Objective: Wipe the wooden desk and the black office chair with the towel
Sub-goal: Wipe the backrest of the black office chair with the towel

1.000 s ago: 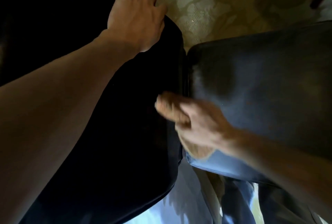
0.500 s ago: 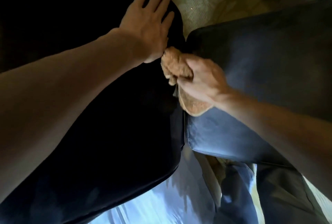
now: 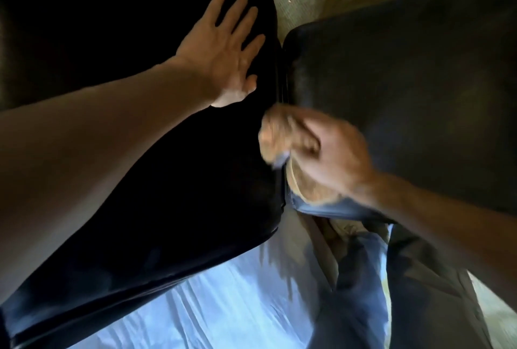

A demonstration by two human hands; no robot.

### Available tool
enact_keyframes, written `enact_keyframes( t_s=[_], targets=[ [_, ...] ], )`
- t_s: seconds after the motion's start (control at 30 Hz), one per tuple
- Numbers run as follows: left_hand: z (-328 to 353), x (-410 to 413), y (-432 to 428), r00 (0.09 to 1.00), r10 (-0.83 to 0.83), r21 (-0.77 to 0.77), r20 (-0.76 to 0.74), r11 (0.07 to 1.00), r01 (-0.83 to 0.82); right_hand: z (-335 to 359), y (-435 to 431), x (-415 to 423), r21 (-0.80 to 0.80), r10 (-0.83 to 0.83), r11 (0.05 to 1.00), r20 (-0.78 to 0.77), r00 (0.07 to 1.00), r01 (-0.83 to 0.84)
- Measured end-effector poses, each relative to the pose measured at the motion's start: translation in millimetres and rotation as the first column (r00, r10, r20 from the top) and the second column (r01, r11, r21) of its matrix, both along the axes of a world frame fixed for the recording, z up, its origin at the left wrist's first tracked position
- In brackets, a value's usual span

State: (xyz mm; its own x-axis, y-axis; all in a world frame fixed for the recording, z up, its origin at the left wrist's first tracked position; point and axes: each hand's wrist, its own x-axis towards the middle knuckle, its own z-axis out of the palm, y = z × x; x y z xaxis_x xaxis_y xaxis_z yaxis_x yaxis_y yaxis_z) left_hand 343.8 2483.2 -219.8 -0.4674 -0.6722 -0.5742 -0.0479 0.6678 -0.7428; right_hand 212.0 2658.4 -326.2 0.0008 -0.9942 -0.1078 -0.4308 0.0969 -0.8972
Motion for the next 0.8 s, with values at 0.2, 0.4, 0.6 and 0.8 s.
enact_keyframes(
  t_s=[0.2,0.4,0.6,0.8],
  targets=[
    [-6,5,-3,0.998,-0.012,-0.013,-0.056,1.0,0.012,-7,-43,12,0.181,0.174,0.971,-0.092,0.98,-0.155],
    [-5,9,-6,0.996,-0.036,0.008,-0.076,0.999,0.037,-22,90,40,0.123,0.206,0.968,0.115,0.972,-0.22],
    [-6,7,-10,0.996,-0.034,0.022,-0.086,0.999,0.036,-33,136,23,0.153,0.338,0.918,0.185,0.923,-0.366],
    [-11,6,-13,0.997,-0.013,0.018,-0.073,1.0,0.014,-33,96,35,0.204,0.196,0.953,0.158,0.968,-0.226]
  ],
)
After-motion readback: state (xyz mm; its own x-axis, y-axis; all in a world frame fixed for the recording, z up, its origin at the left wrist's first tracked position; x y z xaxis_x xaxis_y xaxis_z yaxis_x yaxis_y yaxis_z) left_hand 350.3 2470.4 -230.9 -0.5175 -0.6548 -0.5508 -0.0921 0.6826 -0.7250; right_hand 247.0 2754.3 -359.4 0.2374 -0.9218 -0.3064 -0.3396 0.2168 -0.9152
